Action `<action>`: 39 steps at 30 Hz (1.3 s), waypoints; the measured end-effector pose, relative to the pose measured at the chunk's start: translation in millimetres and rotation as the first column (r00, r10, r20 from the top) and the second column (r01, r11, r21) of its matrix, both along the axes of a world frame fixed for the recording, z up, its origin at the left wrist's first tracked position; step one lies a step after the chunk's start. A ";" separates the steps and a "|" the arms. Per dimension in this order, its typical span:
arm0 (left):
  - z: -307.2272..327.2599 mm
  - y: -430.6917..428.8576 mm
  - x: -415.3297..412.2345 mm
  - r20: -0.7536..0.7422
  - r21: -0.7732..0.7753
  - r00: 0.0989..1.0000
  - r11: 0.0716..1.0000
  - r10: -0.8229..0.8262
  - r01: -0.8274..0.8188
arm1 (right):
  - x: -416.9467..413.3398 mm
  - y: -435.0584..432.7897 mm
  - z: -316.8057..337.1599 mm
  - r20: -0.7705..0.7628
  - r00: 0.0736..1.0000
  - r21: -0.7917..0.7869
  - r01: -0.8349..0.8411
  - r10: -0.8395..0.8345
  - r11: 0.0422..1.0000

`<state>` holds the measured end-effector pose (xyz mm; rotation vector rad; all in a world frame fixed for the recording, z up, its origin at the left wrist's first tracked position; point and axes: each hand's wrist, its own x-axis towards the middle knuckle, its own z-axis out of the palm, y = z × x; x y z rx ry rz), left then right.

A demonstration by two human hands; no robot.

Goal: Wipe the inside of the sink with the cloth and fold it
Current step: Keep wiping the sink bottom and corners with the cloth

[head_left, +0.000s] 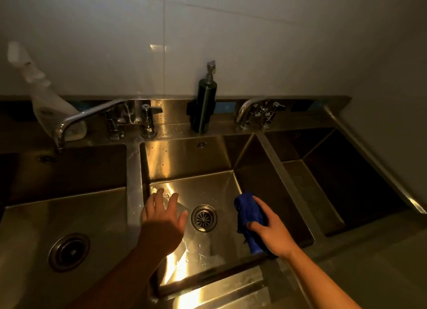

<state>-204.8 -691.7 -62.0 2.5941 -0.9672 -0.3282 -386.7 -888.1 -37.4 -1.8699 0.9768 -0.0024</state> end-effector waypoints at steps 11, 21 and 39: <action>-81.1 -45.7 -11.7 -0.076 0.138 0.984 0.979 0.163 -0.151 | 36.6 -80.8 -87.7 -0.374 0.823 -0.149 -0.509 0.428 0.848; -211.8 -79.0 -21.7 -0.044 0.332 0.950 0.901 0.311 -0.279 | 77.9 -147.0 -236.9 -0.653 0.486 -0.268 -0.866 0.581 0.423; -391.1 -84.4 15.3 0.323 0.181 0.925 0.946 0.201 -0.269 | 29.4 -149.7 -355.1 -0.611 0.571 -0.524 -0.811 0.549 0.260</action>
